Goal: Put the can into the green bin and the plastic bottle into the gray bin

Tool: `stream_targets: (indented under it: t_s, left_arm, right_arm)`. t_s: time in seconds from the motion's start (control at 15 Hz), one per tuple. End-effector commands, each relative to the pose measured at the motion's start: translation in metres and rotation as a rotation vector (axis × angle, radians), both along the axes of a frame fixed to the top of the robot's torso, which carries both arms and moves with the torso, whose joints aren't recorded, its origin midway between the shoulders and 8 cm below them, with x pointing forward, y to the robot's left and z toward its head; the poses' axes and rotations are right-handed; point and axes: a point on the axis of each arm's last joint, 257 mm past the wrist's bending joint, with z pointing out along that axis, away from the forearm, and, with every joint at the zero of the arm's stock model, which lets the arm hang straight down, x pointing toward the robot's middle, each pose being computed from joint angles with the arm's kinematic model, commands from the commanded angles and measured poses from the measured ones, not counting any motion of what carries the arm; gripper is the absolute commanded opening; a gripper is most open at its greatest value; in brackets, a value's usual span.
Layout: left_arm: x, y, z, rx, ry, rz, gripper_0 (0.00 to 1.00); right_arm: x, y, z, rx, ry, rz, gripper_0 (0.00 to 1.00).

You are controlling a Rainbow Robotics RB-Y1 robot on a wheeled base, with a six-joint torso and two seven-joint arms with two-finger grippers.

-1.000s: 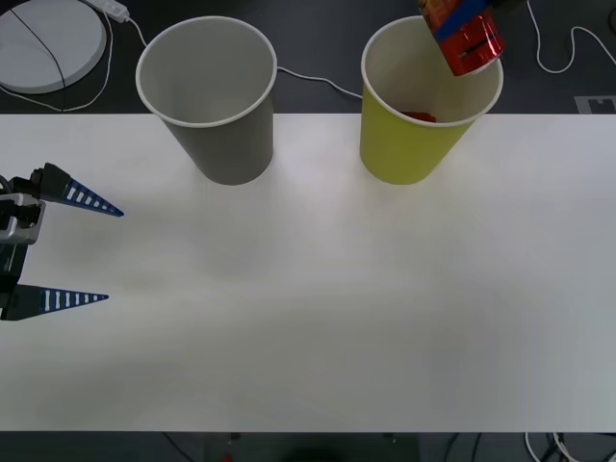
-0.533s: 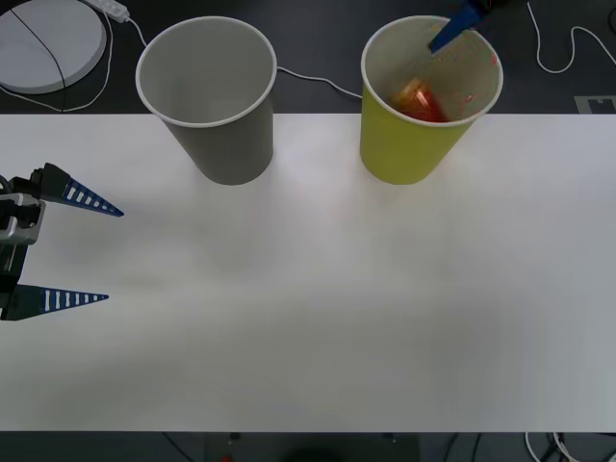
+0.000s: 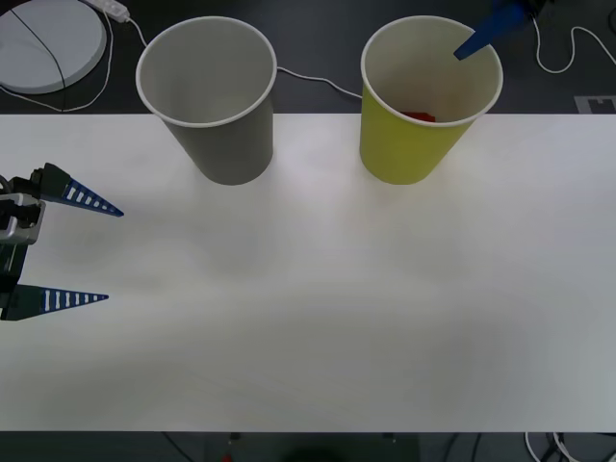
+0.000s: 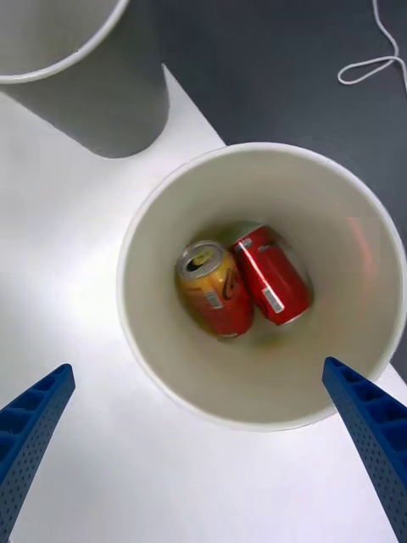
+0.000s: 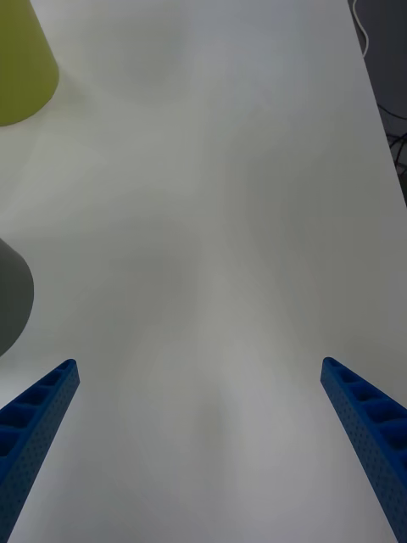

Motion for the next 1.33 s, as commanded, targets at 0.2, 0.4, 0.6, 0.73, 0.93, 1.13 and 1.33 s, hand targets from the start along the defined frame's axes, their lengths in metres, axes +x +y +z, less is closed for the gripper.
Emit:
stream_targets:
  t_s: [0.2, 0.4, 0.6, 0.73, 0.93, 1.13, 1.33]
  left_arm:
    - [0.000, 0.000, 0.000, 0.000, 0.000, 0.000, 1.00]
    - [0.000, 0.000, 0.000, 0.000, 0.000, 0.000, 1.00]
    - [0.000, 0.000, 0.000, 0.000, 0.000, 0.000, 1.00]
    - [0.000, 0.000, 0.000, 0.000, 0.000, 0.000, 1.00]
    - [0.000, 0.000, 0.000, 0.000, 0.000, 0.000, 1.00]
    - [0.000, 0.000, 0.000, 0.000, 0.000, 0.000, 1.00]
    - [0.000, 0.000, 0.000, 0.000, 0.000, 0.000, 1.00]
  right_arm:
    - [-0.031, -0.009, -0.002, 0.022, -0.035, 0.089, 1.00]
    - [-0.058, -0.015, -0.012, 0.027, -0.052, 0.154, 1.00]
    - [-0.082, -0.024, -0.025, 0.028, -0.080, 0.205, 1.00]
    - [-0.097, -0.028, -0.033, 0.038, -0.105, 0.251, 1.00]
    - [-0.119, -0.037, -0.051, 0.064, -0.126, 0.361, 1.00]
    - [-0.137, -0.045, -0.071, 0.045, -0.148, 0.435, 1.00]
    - [-0.156, -0.055, -0.094, 0.037, -0.155, 0.497, 1.00]
